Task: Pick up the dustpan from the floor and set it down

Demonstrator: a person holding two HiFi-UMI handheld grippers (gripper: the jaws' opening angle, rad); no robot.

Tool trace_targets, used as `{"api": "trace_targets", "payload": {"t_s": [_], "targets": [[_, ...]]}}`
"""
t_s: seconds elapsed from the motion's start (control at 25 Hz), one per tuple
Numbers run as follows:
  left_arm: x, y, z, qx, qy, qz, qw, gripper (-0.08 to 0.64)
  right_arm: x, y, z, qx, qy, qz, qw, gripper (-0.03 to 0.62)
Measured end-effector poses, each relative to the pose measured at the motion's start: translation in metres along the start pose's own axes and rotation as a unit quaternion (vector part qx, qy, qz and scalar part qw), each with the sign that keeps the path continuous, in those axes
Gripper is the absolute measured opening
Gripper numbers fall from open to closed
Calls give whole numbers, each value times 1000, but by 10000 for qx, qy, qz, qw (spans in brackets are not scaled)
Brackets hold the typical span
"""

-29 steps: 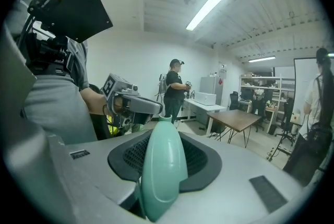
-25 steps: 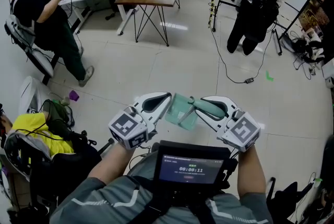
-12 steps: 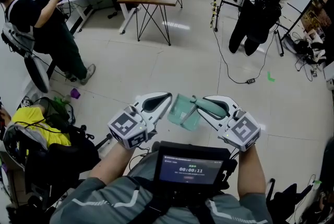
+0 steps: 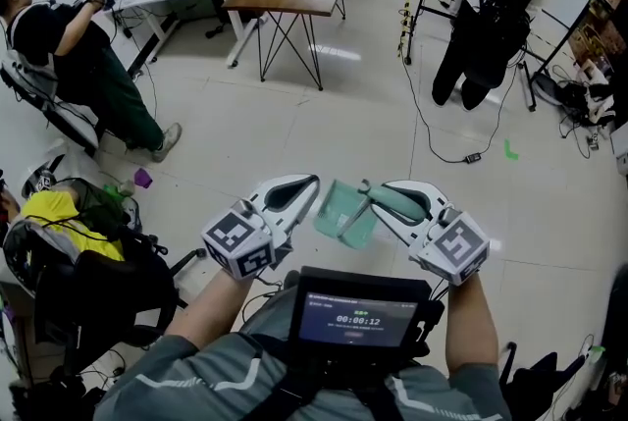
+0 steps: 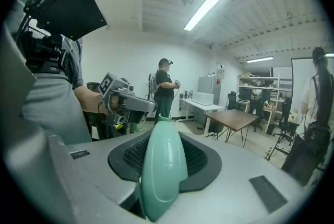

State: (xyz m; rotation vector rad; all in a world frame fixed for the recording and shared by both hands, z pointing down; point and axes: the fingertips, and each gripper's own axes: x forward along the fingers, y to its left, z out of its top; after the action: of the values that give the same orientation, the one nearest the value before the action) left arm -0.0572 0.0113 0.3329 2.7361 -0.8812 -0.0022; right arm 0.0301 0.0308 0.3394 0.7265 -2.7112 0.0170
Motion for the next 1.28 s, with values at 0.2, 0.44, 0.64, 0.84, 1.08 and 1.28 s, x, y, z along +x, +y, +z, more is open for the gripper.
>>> {"api": "trace_targets", "payload": {"t_s": [0.2, 0.44, 0.64, 0.84, 1.08, 1.28], "targets": [[11, -4, -11, 65, -134, 149, 9998, 17, -8, -7, -18, -27, -79, -23, 10000, 147], [51, 7, 3, 105, -80, 378, 9992, 18, -16, -56, -16, -17, -57, -9, 10000, 147], [95, -5, 4, 89, -149, 637, 9978, 17, -43, -98, -27, -136, -124, 82, 9998, 147], [127, -17, 5, 71, -193, 752, 9970, 17, -61, -131, -35, -145, -188, 124, 9996, 147], [172, 27, 8, 25, -177, 744, 9971, 17, -44, -192, -47, -210, -14, 114, 9997, 147], [212, 123, 31, -48, -208, 590, 9980, 17, 18, -263, -43, -44, 116, -1, 9999, 147]]}}
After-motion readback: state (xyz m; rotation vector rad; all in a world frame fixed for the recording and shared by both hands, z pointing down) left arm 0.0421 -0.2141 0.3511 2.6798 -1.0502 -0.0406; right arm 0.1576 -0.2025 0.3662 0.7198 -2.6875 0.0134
